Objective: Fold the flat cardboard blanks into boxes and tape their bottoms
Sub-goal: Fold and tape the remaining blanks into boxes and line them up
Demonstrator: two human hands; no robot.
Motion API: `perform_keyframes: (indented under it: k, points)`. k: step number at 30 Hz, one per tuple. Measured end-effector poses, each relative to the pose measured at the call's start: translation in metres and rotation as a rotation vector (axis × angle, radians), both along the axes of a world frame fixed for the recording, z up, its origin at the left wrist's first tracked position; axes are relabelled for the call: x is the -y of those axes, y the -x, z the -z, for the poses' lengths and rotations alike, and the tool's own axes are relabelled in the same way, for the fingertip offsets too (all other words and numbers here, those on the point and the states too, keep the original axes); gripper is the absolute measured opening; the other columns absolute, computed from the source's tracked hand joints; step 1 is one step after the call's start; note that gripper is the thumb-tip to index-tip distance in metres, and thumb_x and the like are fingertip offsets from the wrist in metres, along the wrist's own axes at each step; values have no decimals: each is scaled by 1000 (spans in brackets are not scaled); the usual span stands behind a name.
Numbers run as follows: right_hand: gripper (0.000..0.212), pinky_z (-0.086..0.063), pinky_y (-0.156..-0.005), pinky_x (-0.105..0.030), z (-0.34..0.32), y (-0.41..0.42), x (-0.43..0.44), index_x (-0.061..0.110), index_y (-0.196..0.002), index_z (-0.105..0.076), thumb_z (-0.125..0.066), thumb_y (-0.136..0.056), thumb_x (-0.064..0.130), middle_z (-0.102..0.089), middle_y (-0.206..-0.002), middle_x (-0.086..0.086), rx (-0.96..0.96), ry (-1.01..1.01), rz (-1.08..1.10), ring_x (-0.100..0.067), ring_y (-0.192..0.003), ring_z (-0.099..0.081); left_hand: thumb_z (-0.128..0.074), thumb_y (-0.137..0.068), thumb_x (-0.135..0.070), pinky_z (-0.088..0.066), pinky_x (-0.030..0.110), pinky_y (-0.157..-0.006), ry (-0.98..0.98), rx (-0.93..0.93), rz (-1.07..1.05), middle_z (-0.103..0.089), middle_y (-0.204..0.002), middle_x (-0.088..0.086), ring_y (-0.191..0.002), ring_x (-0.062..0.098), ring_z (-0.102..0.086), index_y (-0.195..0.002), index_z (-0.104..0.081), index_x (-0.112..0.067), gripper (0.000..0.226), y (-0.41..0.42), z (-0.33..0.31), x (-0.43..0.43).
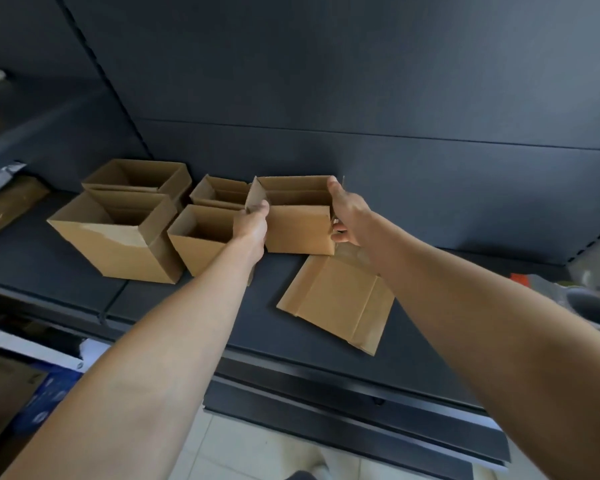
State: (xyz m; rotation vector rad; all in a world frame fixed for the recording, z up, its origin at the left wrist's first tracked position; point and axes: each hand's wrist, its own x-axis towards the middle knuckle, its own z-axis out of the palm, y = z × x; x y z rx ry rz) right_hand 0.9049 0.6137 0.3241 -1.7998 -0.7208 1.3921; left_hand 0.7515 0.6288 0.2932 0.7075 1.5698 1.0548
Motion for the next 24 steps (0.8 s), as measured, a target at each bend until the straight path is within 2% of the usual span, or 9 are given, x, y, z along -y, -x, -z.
perform_keyframes:
  k: [2, 7, 10, 12, 13, 16, 18, 20, 24]
  points:
    - [66, -50, -95, -46, 2, 3, -5, 14, -132, -45, -38, -91, 65, -56, -119, -7, -25, -12, 0, -30, -109, -56, -57, -92, -39, -35, 45, -111, -7, -17, -4, -41, -146, 6, -133, 28, -41, -148, -27, -20, 66, 0, 2, -6]
    - [61, -49, -95, -45, 7, 6, -11, 15, -127, -49, -41, -91, 63, -57, -123, -6, -61, -35, 2, -29, -111, -55, -55, -94, -33, -36, 43, -107, -21, -153, -7, -41, -144, 7, -131, 30, -42, -146, -24, -18, 62, -3, 10, -12]
    - [53, -49, -92, -40, 11, 1, -8, 14, -113, -54, -40, -93, 61, -60, -114, -3, -61, -40, 4, -26, -106, -58, -54, -95, -32, -38, 42, -104, -12, -214, -28, -41, -143, 8, -131, 30, -42, -146, -21, -16, 63, -7, 11, -10]
    - [52, -47, -90, -37, 12, -3, -3, 13, -113, -54, -39, -94, 60, -59, -105, -2, -62, -41, 7, -24, -98, -57, -54, -95, -33, -40, 40, -101, -1, -212, -36, -43, -141, 9, -128, 30, -44, -145, -24, -15, 61, -10, 10, -6]
    - [54, -46, -91, -37, 13, -7, -1, 12, -116, -53, -39, -94, 60, -58, -108, -2, -59, -39, 3, -24, -99, -57, -54, -95, -32, -40, 39, -100, 5, -196, -47, -45, -139, 9, -126, 29, -46, -143, -28, -13, 58, -12, 10, -4]
    - [62, -46, -102, -40, 16, -17, 5, 4, -123, -52, -38, -95, 58, -54, -136, -13, -31, -32, -5, -32, -122, -54, -55, -95, -29, -41, 37, -99, 38, -119, -100, -50, -134, 9, -123, 29, -49, -138, -36, -11, 51, -16, 11, 6]
    - [66, -43, -105, -45, 15, -24, 12, -3, -128, -52, -39, -96, 54, -50, -138, -18, -12, -29, 2, -36, -127, -48, -56, -95, -26, -41, 36, -99, 58, -91, -106, -52, -130, 10, -121, 29, -50, -134, -42, -9, 45, -17, 11, 13]
    - [63, -44, -104, -43, 14, -28, 19, 0, -128, -54, -40, -97, 52, -54, -134, -18, 4, -22, 2, -34, -124, -52, -55, -95, -23, -41, 36, -100, 64, -77, -80, -55, -123, 10, -118, 29, -52, -128, -49, -7, 37, -18, 13, 20]
    - [55, -49, -97, -36, 10, -34, 33, 6, -123, -57, -42, -96, 52, -63, -117, -7, -8, -18, -27, -23, -101, -62, -54, -96, -17, -43, 41, -103, 34, -44, -16, -57, -101, 5, -105, 26, -55, -107, -60, -8, 16, -19, 14, 30]
